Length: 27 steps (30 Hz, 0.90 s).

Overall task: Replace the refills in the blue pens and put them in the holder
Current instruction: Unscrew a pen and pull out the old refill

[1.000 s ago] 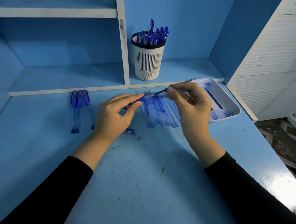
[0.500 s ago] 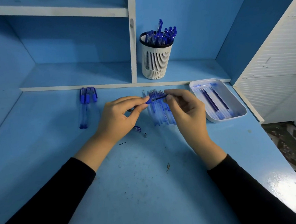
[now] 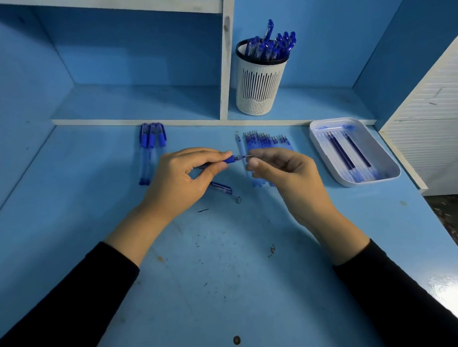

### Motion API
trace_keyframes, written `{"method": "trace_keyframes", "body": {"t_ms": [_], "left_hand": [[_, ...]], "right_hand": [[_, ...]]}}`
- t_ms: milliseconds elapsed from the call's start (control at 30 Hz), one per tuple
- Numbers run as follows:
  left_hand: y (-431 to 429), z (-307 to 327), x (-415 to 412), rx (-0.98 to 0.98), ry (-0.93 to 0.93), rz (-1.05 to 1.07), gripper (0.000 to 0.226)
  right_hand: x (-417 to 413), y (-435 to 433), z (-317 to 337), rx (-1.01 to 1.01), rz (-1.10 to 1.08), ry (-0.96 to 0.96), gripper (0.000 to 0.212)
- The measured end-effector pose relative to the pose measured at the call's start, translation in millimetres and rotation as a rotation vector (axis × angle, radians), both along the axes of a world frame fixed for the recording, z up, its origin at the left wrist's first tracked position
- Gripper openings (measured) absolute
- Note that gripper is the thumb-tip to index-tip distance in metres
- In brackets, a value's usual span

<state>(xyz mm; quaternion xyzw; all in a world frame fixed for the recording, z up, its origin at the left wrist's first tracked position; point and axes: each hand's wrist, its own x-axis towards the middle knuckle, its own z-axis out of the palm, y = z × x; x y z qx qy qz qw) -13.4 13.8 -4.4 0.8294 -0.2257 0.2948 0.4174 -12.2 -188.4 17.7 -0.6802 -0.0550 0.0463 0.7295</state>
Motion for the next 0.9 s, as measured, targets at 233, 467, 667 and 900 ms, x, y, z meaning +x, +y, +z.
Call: {"method": "trace_keyframes", "body": {"t_ms": [233,467,667,900], "left_hand": [[15.5,-0.4,-7.0,-0.004,0.020,0.017,0.017],[25.3,-4.3,-12.4,0.041,0.036,-0.011,0.017],[22.7,-5.2,-12.9,0.013,0.090,-0.039,0.016],[19.2,-7.4,-13.6,0.015,0.089,-0.059,0.016]], "right_hand": [[-14.1,-3.6,-13.2,-0.486,0.234,-0.210,0.012],[-9.9,-3.0,-17.2,-0.439,0.175,-0.225,0.009],[-6.8,-1.5,-7.6,-0.031,-0.030,-0.140,0.009],[-10.2,5.8,-13.3,-0.081,0.030,-0.236,0.010]]}}
